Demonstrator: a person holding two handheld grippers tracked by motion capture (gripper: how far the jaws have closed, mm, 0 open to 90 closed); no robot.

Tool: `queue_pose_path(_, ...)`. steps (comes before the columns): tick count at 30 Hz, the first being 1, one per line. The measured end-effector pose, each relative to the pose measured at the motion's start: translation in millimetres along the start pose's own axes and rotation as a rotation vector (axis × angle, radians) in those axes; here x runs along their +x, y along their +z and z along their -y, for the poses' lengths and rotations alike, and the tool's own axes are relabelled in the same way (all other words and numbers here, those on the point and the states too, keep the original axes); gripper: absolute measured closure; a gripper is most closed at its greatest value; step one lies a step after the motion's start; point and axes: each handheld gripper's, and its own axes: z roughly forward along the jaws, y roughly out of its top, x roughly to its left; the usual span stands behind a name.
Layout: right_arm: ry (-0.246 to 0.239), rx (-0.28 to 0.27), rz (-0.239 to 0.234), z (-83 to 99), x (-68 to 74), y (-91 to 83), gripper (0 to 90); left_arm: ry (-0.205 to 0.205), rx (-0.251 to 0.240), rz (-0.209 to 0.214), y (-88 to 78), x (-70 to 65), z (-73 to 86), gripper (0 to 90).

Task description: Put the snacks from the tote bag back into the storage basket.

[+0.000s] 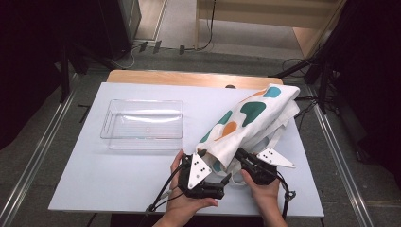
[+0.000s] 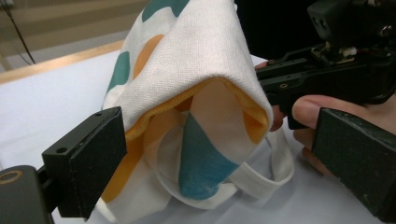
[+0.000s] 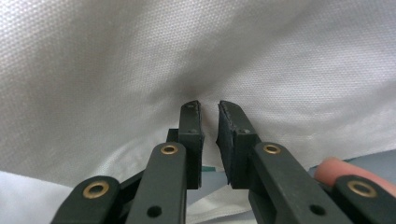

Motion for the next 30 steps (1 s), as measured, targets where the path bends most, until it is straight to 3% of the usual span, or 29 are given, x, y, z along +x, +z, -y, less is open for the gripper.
queue_pose_path(3, 0.001, 0.0, -0.002, -0.2, -0.1, -0.1, 81.0, 0.029, 0.007, -0.064, 7.2, 0.7, -2.9, 3.8)
queue_pose_path(5, 0.002, 0.002, -0.002, -0.1, -0.2, -0.6, 80.9, 0.03, 0.023, -0.083, 14.2, 4.5, -7.9, 3.8)
queue_pose_path(7, 0.0, 0.002, -0.004, -0.1, -0.8, -1.3, 80.7, 0.012, 0.034, -0.074, 18.9, 9.7, -11.4, 4.0)
queue_pose_path(9, -0.002, 0.001, -0.004, -0.1, -2.0, -2.3, 79.6, -0.006, 0.033, -0.072, 20.4, 13.2, -12.6, 15.1)
queue_pose_path(10, -0.002, 0.001, -0.004, -0.1, -2.0, -2.3, 79.6, -0.007, 0.025, -0.072, 20.8, 14.6, -12.7, 15.1)
queue_pose_path(11, 0.001, 0.002, -0.005, -0.1, -3.6, -4.2, 77.4, 0.006, 0.022, -0.067, 21.3, 16.7, -13.7, 29.9)
queue_pose_path(12, 0.001, 0.002, -0.005, -0.1, -3.6, -4.2, 77.4, 0.008, 0.018, -0.073, 21.1, 17.5, -14.0, 29.9)
queue_pose_path(13, 0.001, 0.002, -0.003, -0.1, -4.4, -4.9, 76.1, 0.009, 0.014, -0.067, 20.7, 19.6, -14.6, 40.1)
queue_pose_path(14, 0.0, 0.001, -0.004, -0.2, -5.7, -6.2, 74.0, 0.007, 0.02, -0.064, 20.8, 22.3, -15.3, 52.3)
queue_pose_path(15, 0.001, -0.008, 0.002, -0.9, -8.4, -10.5, 69.7, 0.008, 0.024, -0.065, 21.4, 25.0, -15.4, 71.0)
queue_pose_path(19, -0.017, -0.017, 0.039, -3.1, -14.6, -20.5, 61.2, 0.003, 0.039, -0.053, 21.8, 35.7, -16.9, 81.6)
queue_pose_path(21, -0.048, -0.016, 0.111, -5.5, -22.4, -31.0, 55.7, -0.001, 0.041, -0.059, 21.6, 41.3, -17.3, 83.1)
queue_pose_path(23, -0.09, -0.018, 0.22, -10.6, -35.3, -44.4, 48.2, -0.017, 0.042, -0.064, 21.4, 48.4, -17.3, 83.7)
queue_pose_path(24, -0.09, -0.018, 0.22, -10.6, -35.3, -44.4, 48.2, -0.017, 0.042, -0.064, 21.4, 48.4, -17.3, 83.7)
queue_pose_path(25, -0.04, -0.035, 0.255, -15.0, -50.0, -51.2, 41.8, -0.023, 0.042, -0.062, 21.7, 51.3, -17.1, 83.8)
queue_pose_path(26, -0.04, -0.035, 0.255, -15.0, -50.0, -51.2, 41.8, -0.023, 0.042, -0.062, 21.7, 51.3, -17.1, 83.8)
queue_pose_path(27, -0.01, -0.033, 0.307, -19.2, -65.5, -52.6, 37.8, -0.017, 0.048, -0.054, 22.0, 53.0, -16.8, 83.8)
queue_pose_path(28, -0.01, -0.033, 0.307, -19.2, -65.5, -52.6, 37.8, -0.017, 0.048, -0.054, 22.0, 53.0, -16.8, 83.7)
queue_pose_path(30, 0.003, -0.018, 0.389, -23.5, -87.3, -46.3, 36.2, -0.017, 0.055, -0.05, 22.1, 55.1, -16.4, 83.6)
